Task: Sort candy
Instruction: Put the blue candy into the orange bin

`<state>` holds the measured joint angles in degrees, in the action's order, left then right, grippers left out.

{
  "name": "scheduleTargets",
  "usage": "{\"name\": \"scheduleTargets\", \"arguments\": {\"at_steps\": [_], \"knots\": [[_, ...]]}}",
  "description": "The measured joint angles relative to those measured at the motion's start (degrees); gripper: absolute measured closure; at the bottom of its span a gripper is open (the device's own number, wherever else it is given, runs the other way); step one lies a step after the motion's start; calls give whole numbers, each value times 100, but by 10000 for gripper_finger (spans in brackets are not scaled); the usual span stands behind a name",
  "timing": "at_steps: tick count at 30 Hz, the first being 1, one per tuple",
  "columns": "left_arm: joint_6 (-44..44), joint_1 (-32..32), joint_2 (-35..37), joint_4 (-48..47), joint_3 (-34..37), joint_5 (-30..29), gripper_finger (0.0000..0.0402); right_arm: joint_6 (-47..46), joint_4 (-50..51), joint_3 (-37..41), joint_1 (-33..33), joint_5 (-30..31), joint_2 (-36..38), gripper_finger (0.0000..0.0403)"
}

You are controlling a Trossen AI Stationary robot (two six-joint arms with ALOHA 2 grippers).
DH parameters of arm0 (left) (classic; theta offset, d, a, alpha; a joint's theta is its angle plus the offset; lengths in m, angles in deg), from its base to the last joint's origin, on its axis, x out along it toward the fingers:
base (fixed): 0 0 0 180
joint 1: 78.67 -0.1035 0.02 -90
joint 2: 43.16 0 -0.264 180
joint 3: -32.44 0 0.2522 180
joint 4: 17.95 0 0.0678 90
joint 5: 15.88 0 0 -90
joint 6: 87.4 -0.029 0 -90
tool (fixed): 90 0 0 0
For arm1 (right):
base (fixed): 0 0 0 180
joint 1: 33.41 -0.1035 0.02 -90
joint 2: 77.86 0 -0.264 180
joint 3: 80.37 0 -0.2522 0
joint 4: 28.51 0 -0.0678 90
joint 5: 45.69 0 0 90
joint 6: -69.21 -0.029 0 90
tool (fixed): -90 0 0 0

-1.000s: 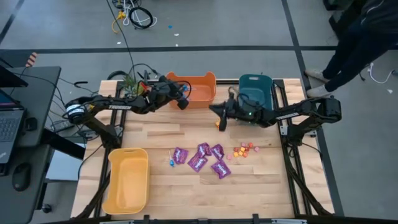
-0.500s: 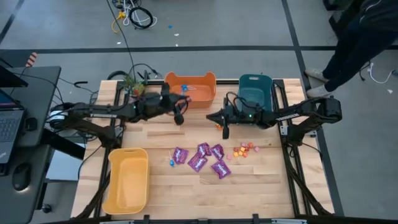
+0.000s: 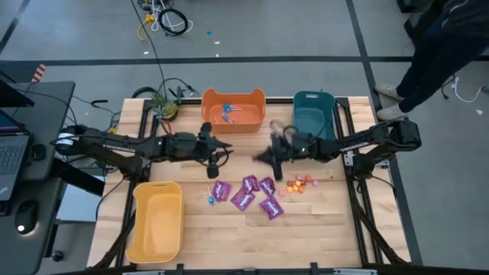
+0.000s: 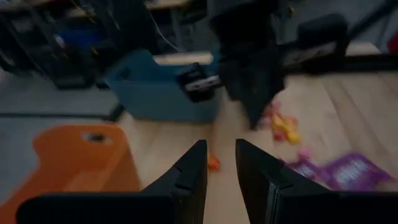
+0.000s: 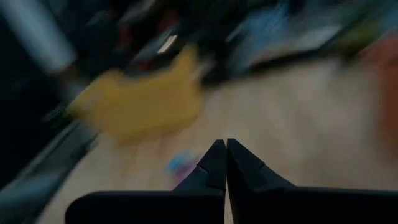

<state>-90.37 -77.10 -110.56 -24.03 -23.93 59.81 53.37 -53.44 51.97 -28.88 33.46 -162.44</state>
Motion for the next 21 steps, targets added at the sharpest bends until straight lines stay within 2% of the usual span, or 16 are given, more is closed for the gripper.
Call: {"name": "scheduleTargets", "arguments": {"at_steps": [2,3,6,8,10,14,21], "knots": [[195,135,53,-324,11,3,314,-189,594,12,-182,-251,-6,402],[270,205,58,-404,8,4,314,-264,871,14,-243,-170,-6,402],[481,408,75,-801,9,2,314,-569,1183,14,-303,895,3,402],[615,523,76,-961,9,4,314,-611,1011,14,-308,1265,5,402],[740,621,82,-1169,9,4,314,-606,806,12,-352,1198,16,402],[979,785,82,-1544,9,41,314,-690,966,12,-513,659,16,402],[1714,962,82,-2485,9,560,314,-820,1440,12,-742,672,16,402]]}}
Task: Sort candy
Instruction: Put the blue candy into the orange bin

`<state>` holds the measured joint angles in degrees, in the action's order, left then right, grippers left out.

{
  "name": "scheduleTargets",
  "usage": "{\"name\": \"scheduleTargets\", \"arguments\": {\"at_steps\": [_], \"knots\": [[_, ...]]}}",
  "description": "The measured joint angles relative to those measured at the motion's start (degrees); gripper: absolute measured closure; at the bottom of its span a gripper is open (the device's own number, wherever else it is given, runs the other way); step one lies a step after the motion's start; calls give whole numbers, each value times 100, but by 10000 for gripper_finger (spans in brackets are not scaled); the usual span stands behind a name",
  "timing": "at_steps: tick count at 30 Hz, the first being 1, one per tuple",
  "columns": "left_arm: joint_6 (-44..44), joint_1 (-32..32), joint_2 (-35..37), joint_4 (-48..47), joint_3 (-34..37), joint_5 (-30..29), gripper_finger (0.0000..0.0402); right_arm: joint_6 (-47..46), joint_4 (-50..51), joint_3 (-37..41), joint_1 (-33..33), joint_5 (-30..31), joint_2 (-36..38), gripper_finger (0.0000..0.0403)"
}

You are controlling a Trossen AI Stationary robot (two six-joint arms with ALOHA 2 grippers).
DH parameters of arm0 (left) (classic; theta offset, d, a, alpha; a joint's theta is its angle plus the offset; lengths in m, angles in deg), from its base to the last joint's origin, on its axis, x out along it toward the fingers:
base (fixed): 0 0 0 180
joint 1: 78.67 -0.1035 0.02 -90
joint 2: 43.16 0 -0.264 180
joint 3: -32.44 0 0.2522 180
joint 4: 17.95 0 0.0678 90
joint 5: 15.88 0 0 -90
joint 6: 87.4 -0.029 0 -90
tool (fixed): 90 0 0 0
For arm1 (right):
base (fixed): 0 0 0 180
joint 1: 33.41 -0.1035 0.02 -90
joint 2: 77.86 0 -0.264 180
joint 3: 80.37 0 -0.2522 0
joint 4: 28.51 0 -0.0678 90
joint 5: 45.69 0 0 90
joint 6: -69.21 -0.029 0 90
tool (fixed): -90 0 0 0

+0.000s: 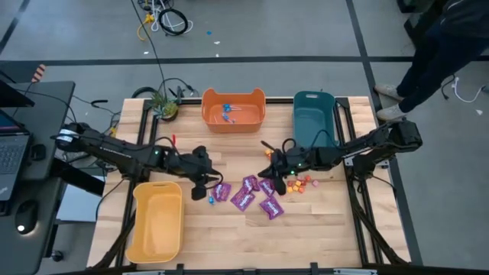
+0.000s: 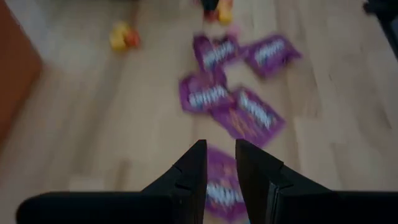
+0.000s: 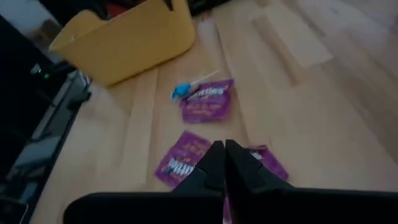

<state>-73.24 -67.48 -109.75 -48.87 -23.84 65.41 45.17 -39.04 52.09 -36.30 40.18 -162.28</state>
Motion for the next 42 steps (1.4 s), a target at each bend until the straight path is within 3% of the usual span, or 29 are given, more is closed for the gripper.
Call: {"name": "scheduleTargets", "arguments": {"at_steps": [8,16,22,28,34,42], "knots": [[408,225,-20,-939,0,415,314,312,229,0,-133,1,-2,402],[415,252,-20,-1237,0,495,314,415,381,0,-102,-1,-2,402],[410,323,-22,-1232,0,494,314,586,362,0,-251,-39,-1,402],[-167,578,-22,-497,253,497,314,1778,165,0,-485,-20,-2,402],[165,831,-26,-307,334,496,314,2026,-97,0,-580,723,-2,395],[238,1219,-264,-174,350,333,314,2277,-179,0,-534,761,-2,377]]}}
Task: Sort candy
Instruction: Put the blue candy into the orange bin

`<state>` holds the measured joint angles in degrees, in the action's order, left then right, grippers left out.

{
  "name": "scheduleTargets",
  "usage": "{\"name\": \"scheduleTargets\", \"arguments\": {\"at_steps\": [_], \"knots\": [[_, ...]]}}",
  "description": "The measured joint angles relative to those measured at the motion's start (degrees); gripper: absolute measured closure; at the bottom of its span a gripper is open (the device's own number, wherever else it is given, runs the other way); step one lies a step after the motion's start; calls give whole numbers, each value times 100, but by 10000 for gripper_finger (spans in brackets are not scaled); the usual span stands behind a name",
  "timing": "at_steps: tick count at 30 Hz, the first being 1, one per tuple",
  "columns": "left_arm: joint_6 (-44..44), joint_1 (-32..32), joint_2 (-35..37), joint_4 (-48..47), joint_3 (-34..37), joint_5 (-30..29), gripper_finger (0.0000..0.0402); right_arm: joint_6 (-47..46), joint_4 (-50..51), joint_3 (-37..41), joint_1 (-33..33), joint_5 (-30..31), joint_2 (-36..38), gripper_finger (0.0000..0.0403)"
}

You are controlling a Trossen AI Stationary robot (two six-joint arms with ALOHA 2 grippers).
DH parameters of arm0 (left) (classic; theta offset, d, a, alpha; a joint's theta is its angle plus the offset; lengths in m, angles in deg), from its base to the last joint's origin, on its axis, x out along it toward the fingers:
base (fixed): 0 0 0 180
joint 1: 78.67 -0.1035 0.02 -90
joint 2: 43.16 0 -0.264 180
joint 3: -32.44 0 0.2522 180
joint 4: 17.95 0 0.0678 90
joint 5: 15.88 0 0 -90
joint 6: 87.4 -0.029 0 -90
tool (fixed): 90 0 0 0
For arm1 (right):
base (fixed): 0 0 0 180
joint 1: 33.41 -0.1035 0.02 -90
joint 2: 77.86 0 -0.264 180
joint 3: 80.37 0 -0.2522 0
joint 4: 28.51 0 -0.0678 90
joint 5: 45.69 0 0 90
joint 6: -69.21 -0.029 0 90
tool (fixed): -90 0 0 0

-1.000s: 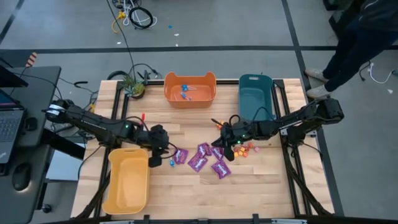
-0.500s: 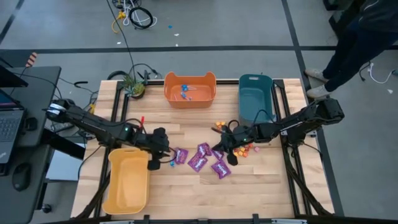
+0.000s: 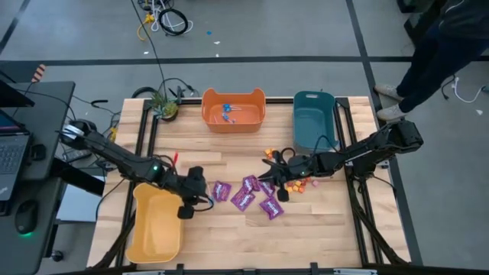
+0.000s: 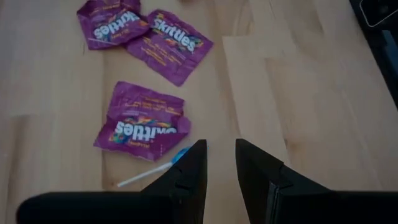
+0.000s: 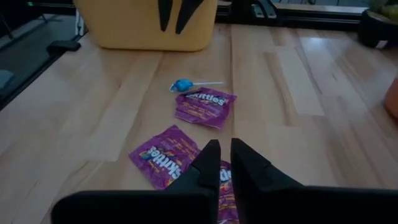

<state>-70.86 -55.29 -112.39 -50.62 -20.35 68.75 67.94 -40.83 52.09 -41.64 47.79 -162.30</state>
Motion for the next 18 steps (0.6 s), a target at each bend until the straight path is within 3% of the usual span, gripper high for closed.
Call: {"name": "scheduleTargets", "arguments": {"at_steps": [10,18], "knots": [[-97,22,-539,-6,0,-541,314,-1,-129,0,18,15,-2,359],[1420,17,-740,93,0,-446,314,-51,-132,-2,44,15,-2,357]]}}
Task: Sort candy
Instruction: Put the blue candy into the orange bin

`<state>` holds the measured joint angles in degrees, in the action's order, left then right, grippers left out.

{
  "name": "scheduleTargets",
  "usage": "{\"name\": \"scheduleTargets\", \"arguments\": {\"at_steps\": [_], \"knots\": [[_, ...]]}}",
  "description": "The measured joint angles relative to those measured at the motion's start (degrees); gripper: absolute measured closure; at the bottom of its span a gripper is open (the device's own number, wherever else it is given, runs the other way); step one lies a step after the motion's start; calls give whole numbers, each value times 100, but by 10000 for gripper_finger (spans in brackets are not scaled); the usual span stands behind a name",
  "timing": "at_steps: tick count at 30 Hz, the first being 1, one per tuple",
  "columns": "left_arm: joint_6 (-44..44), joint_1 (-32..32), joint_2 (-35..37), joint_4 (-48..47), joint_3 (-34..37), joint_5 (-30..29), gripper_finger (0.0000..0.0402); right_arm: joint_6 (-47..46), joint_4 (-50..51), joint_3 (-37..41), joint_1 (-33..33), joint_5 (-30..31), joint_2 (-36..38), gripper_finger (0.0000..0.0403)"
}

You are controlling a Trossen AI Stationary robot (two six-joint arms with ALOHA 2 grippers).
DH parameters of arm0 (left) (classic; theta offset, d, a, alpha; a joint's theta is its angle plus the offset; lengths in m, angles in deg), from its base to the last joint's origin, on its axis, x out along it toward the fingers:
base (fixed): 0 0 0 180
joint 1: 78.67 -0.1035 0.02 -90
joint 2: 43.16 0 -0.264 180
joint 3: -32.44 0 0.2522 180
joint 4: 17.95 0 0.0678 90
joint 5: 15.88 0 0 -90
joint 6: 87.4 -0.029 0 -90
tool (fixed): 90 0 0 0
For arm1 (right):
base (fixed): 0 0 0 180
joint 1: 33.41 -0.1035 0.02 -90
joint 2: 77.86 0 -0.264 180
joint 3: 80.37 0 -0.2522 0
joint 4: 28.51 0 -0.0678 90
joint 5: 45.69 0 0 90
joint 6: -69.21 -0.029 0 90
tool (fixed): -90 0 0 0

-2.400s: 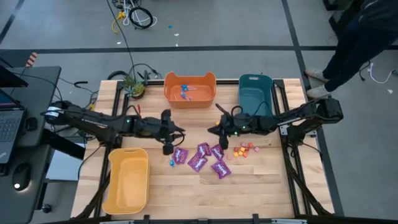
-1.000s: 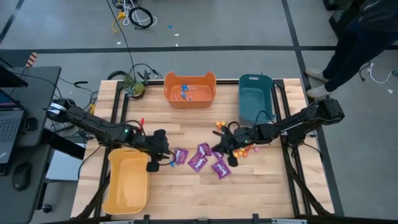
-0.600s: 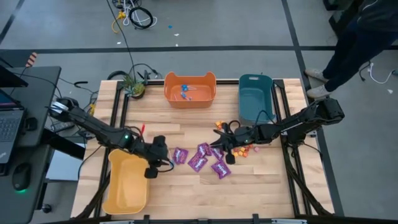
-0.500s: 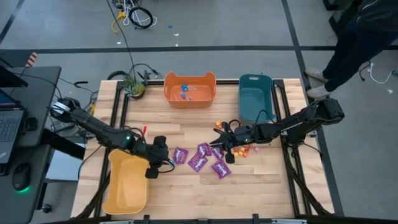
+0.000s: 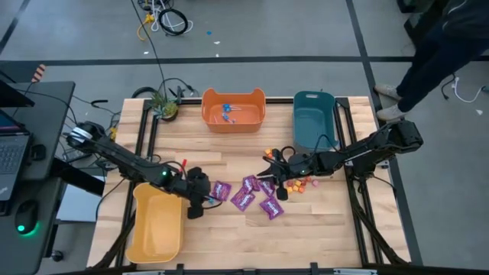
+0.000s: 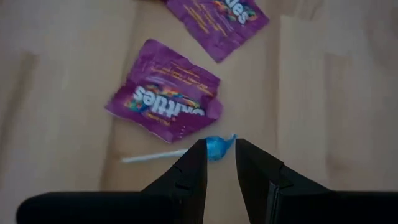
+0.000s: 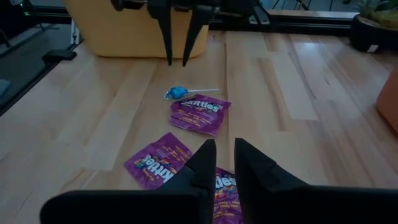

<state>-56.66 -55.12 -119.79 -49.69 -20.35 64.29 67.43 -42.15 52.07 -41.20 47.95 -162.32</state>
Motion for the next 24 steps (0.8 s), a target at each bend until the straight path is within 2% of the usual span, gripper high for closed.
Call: {"name": "scheduleTargets", "arguments": {"at_steps": [4,12,24], "knots": [[77,23,-114,228,0,339,314,-11,-4,1,0,0,0,358],[-485,-24,-307,456,-2,412,314,-14,-17,0,0,0,0,357],[-437,-61,-644,498,-4,157,314,4,-40,0,13,0,0,357]]}}
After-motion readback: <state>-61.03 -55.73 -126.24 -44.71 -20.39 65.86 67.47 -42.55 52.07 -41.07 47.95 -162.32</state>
